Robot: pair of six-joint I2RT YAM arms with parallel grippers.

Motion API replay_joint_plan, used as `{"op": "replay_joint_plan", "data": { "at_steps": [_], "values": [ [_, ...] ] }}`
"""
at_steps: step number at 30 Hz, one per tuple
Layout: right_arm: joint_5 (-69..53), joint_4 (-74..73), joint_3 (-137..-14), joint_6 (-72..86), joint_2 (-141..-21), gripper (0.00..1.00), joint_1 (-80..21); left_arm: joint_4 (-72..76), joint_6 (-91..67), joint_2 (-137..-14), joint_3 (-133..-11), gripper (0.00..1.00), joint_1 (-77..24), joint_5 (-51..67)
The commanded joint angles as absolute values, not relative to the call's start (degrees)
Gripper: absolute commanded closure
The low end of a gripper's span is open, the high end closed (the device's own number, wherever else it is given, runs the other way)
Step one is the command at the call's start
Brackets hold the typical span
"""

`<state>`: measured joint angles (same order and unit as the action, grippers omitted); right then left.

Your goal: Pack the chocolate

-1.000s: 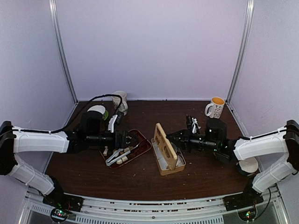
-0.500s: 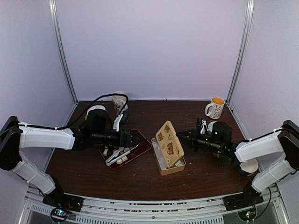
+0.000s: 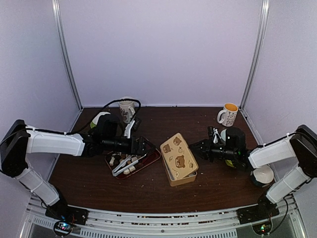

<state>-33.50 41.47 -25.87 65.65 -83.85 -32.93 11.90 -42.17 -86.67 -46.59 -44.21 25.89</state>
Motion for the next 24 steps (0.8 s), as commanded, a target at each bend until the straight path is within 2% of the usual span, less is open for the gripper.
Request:
{"op": "replay_joint_plan", "data": {
  "at_steps": [1,4,8,11,15,19,24],
  "values": [
    [-38.2,48.4,-24.7,65.9,-86.1,0.83,-31.1,12.4,-42.3,-88.0,-49.1,0.19,-44.5,27.3],
    [-40.3,49.6,-24.7,65.8,-87.4,0.79,-30.3,12.5,-42.3,-89.6,-50.2,0.19,-44.5,27.8],
    [-41.5,47.8,-25.3,64.3,-87.9,0.69,-30.0,12.7,-42.6,-91.0,-51.3,0.19,-44.6,28.5],
    [-41.5,41.9,-26.8,60.6,-87.2,0.58,-29.8,12.5,-42.5,-91.6,-51.5,0.19,-44.6,28.6],
    [-39.8,26.4,-31.0,50.9,-85.1,0.45,-29.6,11.2,-42.4,-92.7,-52.5,0.19,-44.9,28.7],
    [-37.1,14.1,-35.2,41.4,-84.2,0.45,-29.6,10.0,-42.1,-93.4,-53.1,0.2,-45.6,28.1],
    [-36.7,8.3,-39.5,35.5,-87.0,0.46,-29.7,9.9,-42.2,-93.9,-53.4,0.2,-45.8,27.6]
  ]
}}
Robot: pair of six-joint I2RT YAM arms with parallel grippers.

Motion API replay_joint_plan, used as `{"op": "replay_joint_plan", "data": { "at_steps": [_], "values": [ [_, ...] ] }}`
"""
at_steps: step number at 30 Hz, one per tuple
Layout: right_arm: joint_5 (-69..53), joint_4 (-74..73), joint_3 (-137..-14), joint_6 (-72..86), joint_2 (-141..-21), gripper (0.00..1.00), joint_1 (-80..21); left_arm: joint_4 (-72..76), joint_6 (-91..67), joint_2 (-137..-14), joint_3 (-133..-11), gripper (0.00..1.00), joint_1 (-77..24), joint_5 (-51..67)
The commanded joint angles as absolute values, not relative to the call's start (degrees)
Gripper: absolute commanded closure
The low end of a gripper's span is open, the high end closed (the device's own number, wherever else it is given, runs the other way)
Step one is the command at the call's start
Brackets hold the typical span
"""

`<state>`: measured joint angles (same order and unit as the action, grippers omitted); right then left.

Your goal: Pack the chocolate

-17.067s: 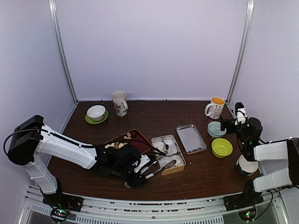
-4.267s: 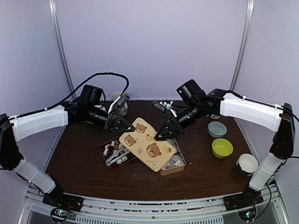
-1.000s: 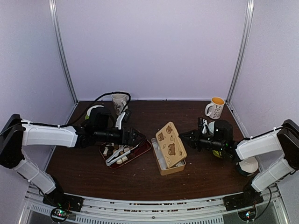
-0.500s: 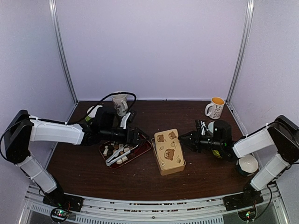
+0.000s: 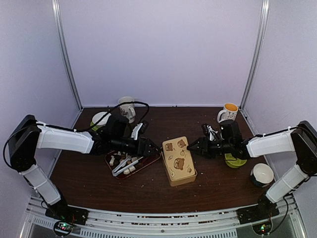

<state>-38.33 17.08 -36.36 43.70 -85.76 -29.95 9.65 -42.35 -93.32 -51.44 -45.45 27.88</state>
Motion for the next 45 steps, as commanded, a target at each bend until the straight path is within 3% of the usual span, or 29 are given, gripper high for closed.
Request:
{"op": "replay_joint_plan", "data": {
  "at_steps": [1,13,22,30,45],
  "values": [
    [-36.7,7.9,-40.1,35.1,-87.7,0.46,-29.7,9.7,-42.2,-94.0,-53.6,0.2,-45.8,27.5],
    [-37.8,7.1,-43.1,33.8,-91.6,0.61,-29.8,8.7,-42.0,-94.0,-53.8,0.21,-45.7,27.4],
    [-38.8,5.6,-44.0,34.0,-88.7,0.92,-29.8,7.5,-41.1,-93.9,-54.5,0.22,-45.7,27.4],
    [-38.7,2.0,-45.7,34.2,-85.1,0.94,-29.3,7.5,-40.9,-93.6,-54.5,0.22,-45.7,27.6],
    [-47.9,10.0,-46.3,48.8,-75.8,1.0,-30.6,6.4,-41.0,-90.4,-53.8,0.23,-45.7,26.1]
  ]
}}
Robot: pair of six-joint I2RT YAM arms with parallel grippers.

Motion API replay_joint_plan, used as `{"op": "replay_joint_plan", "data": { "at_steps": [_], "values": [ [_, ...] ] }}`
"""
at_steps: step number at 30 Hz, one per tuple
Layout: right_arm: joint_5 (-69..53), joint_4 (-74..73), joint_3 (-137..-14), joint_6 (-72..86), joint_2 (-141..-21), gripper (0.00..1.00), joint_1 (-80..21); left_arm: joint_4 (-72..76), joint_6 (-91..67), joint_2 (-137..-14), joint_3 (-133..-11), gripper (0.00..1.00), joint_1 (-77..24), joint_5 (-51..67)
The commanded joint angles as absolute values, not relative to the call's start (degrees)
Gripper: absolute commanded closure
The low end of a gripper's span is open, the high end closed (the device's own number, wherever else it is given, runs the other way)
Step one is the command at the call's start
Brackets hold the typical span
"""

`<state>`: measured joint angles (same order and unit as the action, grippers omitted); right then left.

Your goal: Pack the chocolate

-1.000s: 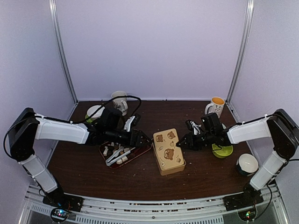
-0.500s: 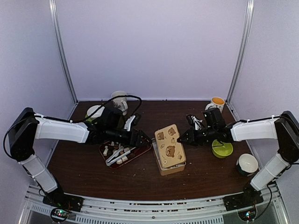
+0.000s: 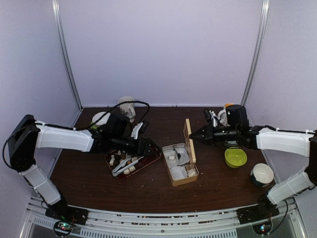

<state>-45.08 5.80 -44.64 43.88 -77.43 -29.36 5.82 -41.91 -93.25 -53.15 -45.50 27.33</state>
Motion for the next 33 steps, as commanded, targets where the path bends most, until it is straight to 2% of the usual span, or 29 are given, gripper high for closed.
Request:
{"op": "replay_joint_plan", "data": {
  "at_steps": [1,8,15,22,27,33],
  "values": [
    [-48.0,11.4,-46.2,49.8,-75.8,1.0,-31.2,6.3,-41.0,-90.0,-53.7,0.23,-45.7,25.7],
    [-48.2,22.7,-46.2,58.3,-77.5,1.0,-35.9,6.8,-41.6,-87.0,-50.8,0.24,-45.6,22.8],
    [-48.4,33.7,-46.6,65.5,-84.7,1.0,-41.7,10.4,-45.1,-86.1,-46.1,0.24,-45.6,20.5],
    [-48.9,37.0,-44.9,66.7,-90.3,1.0,-41.6,18.8,-49.7,-90.5,-42.9,0.28,-46.0,24.5],
    [-49.5,39.3,-42.7,67.9,-92.4,1.0,-40.1,17.7,-49.4,-94.1,-44.9,0.28,-47.5,25.8],
    [-50.0,38.0,-42.2,66.7,-92.0,1.0,-38.7,16.1,-50.9,-97.4,-45.7,0.5,-48.8,24.3]
  ]
}}
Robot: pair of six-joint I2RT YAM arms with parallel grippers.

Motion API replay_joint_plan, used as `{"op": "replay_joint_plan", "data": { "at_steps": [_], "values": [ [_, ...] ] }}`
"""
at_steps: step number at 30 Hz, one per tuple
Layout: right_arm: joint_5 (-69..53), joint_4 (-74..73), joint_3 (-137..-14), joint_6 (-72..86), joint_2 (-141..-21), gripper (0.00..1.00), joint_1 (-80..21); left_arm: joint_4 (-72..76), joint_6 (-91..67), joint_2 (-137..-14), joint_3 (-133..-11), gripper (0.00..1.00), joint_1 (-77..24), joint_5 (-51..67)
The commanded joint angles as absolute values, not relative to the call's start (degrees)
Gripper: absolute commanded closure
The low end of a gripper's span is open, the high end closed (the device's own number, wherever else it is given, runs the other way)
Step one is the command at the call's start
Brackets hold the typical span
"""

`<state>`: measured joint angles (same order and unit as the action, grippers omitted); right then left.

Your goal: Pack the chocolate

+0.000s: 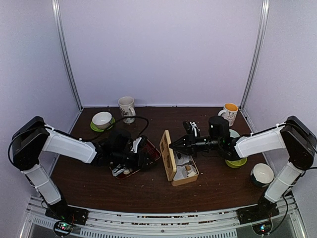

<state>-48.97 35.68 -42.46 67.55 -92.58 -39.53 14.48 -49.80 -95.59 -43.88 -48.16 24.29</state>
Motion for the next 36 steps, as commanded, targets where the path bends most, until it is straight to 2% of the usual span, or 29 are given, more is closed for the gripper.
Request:
{"op": "replay_joint_plan", "data": {
  "at_steps": [1,5,20,23,26,36],
  "values": [
    [-50.1,37.3,-42.2,66.3,-92.0,1.0,-38.4,16.1,-51.0,-97.9,-45.8,0.54,-48.9,24.3],
    [-50.8,36.2,-42.1,65.2,-92.2,1.0,-37.7,16.2,-50.9,-100.4,-46.9,0.68,-49.3,24.4],
    [-52.4,30.3,-43.2,60.6,-92.6,1.0,-36.8,18.8,-51.5,-104.7,-47.7,0.77,-50.6,20.2],
    [-52.3,28.1,-43.9,59.1,-92.4,1.0,-36.5,19.1,-51.9,-105.1,-47.7,0.85,-51.0,19.7],
    [-52.1,25.2,-44.7,56.9,-92.3,1.0,-36.1,19.4,-52.4,-105.8,-47.8,1.0,-51.1,19.8],
    [-52.2,23.9,-45.5,56.0,-92.4,1.0,-35.6,23.5,-53.8,-110.4,-51.0,1.0,-51.1,23.2]
  ]
}}
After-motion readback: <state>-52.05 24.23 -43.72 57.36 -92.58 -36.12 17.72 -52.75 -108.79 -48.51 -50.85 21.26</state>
